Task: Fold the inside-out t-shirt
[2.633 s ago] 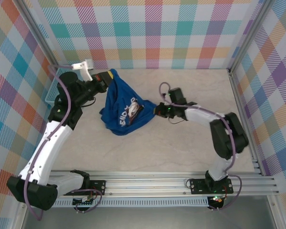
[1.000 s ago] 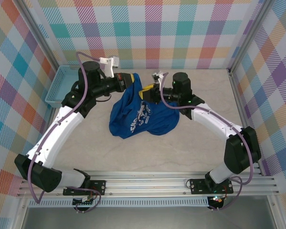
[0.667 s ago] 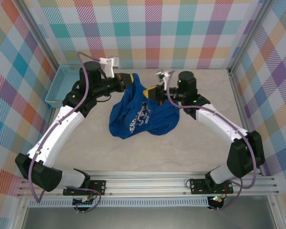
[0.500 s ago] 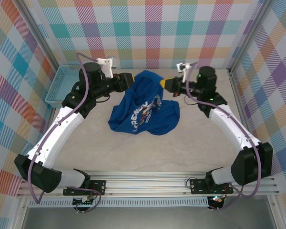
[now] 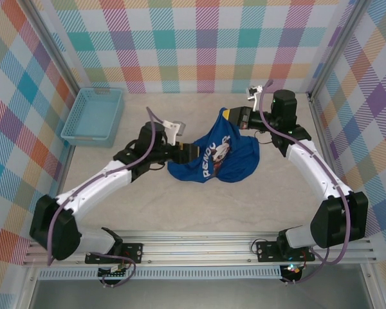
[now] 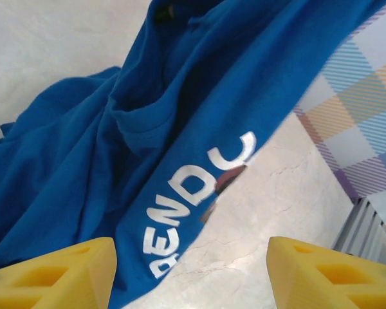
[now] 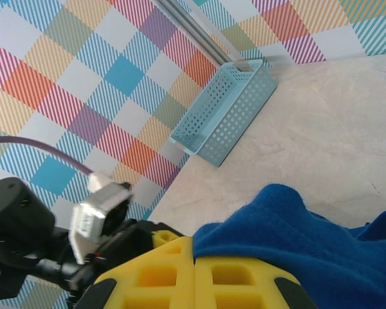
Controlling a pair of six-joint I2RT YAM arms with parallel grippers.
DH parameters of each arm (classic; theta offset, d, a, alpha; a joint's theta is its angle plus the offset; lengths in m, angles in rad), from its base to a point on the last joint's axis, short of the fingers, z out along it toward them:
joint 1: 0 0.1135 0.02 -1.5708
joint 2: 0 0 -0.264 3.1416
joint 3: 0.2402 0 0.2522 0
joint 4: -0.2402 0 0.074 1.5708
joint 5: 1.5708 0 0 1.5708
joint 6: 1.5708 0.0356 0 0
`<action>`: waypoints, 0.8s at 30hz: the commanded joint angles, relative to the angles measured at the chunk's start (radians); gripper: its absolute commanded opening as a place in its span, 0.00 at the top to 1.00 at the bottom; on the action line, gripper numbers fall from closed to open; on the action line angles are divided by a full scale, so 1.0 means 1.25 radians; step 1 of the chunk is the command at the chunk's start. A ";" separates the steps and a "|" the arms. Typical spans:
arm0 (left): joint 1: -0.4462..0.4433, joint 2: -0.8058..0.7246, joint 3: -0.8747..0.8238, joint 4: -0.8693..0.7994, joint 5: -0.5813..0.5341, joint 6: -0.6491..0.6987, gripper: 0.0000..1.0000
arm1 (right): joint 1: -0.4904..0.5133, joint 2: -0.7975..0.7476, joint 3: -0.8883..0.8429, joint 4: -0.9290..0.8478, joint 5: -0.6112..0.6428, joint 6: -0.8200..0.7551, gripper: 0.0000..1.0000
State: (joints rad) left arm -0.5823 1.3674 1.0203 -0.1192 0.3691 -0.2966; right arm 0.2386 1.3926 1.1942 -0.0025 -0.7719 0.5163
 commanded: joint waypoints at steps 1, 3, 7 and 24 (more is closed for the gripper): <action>0.002 0.069 0.056 0.066 0.015 0.008 0.37 | -0.003 -0.007 0.003 0.005 -0.025 0.000 1.00; 0.002 0.116 0.086 0.068 0.023 -0.005 0.38 | -0.003 -0.010 -0.002 0.004 -0.023 -0.002 1.00; 0.006 0.183 0.131 0.081 0.037 -0.026 0.47 | -0.003 -0.014 -0.010 0.006 -0.022 -0.003 1.00; 0.026 0.288 0.181 0.112 0.035 -0.073 0.65 | -0.003 -0.018 -0.017 0.010 -0.026 -0.008 1.00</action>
State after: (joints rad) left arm -0.5621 1.7115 1.2144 -0.0177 0.4030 -0.3706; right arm 0.2386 1.3926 1.1893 -0.0055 -0.7731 0.5159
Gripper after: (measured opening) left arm 0.345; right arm 0.047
